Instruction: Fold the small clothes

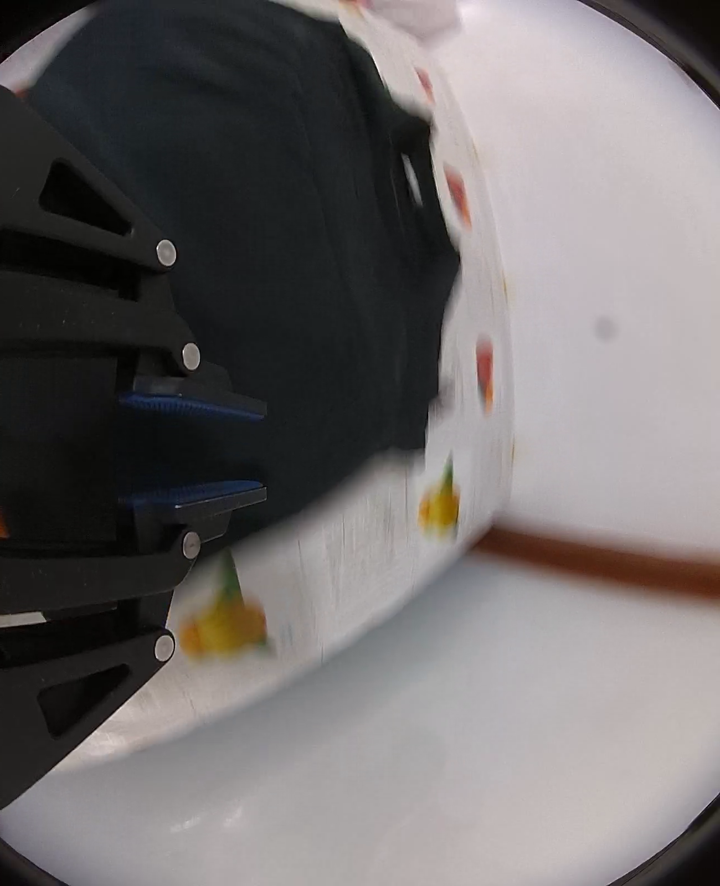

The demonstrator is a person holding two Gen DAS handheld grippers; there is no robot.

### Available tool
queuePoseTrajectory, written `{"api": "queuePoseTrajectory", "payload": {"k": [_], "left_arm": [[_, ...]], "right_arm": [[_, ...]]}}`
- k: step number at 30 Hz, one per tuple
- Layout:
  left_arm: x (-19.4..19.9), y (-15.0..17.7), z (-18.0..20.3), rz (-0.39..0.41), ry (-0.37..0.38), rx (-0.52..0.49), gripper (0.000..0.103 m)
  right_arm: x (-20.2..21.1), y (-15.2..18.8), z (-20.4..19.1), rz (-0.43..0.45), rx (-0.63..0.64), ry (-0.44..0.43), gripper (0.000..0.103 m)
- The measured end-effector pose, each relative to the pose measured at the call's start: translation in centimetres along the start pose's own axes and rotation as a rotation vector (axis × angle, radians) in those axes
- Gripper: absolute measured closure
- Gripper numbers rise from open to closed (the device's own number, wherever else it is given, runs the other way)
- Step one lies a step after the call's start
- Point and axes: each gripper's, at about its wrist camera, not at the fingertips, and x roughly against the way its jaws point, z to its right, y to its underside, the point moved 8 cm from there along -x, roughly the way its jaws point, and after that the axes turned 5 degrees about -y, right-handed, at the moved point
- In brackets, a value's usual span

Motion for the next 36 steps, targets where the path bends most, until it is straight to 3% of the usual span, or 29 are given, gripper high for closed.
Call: {"api": "queuePoseTrajectory", "payload": {"k": [5, 9, 12, 17, 22, 26, 31, 34, 36], "left_arm": [[-0.8, 0.8, -2.9, 0.018, -0.089, -0.012, 0.051], [-1.0, 0.8, -2.3, 0.010, -0.095, -0.036, 0.044], [-1.1, 0.8, -2.2, 0.008, -0.090, -0.037, 0.042], [-0.9, 1.1, -2.4, 0.006, -0.087, -0.030, 0.039], [-0.9, 1.1, -2.4, 0.004, -0.085, -0.031, 0.038], [-0.9, 1.1, -2.2, 0.004, -0.087, -0.031, 0.038], [-0.9, 1.1, -2.3, 0.004, -0.087, -0.032, 0.038], [-0.9, 1.1, -2.3, 0.004, -0.087, -0.032, 0.038], [-0.9, 1.1, -2.3, 0.004, -0.086, -0.031, 0.038]], "right_arm": [[1.5, 1.4, -12.8, 0.040, 0.094, -0.200, 0.061], [1.3, 3.6, -21.9, 0.030, 0.179, -0.323, 0.060], [1.0, 5.2, -26.3, 0.005, 0.238, -0.377, 0.060], [1.4, 7.5, -28.1, 0.034, 0.306, -0.321, 0.060], [4.5, 8.6, -28.3, 0.040, 0.365, -0.396, 0.060], [6.1, 10.8, -30.8, 0.055, 0.512, -0.427, 0.051], [5.7, 13.3, -34.6, 0.084, 0.709, -0.363, 0.043], [5.4, 13.5, -36.0, 0.111, 0.779, -0.320, 0.030], [5.1, 13.6, -36.9, 0.117, 0.822, -0.296, 0.030]]}}
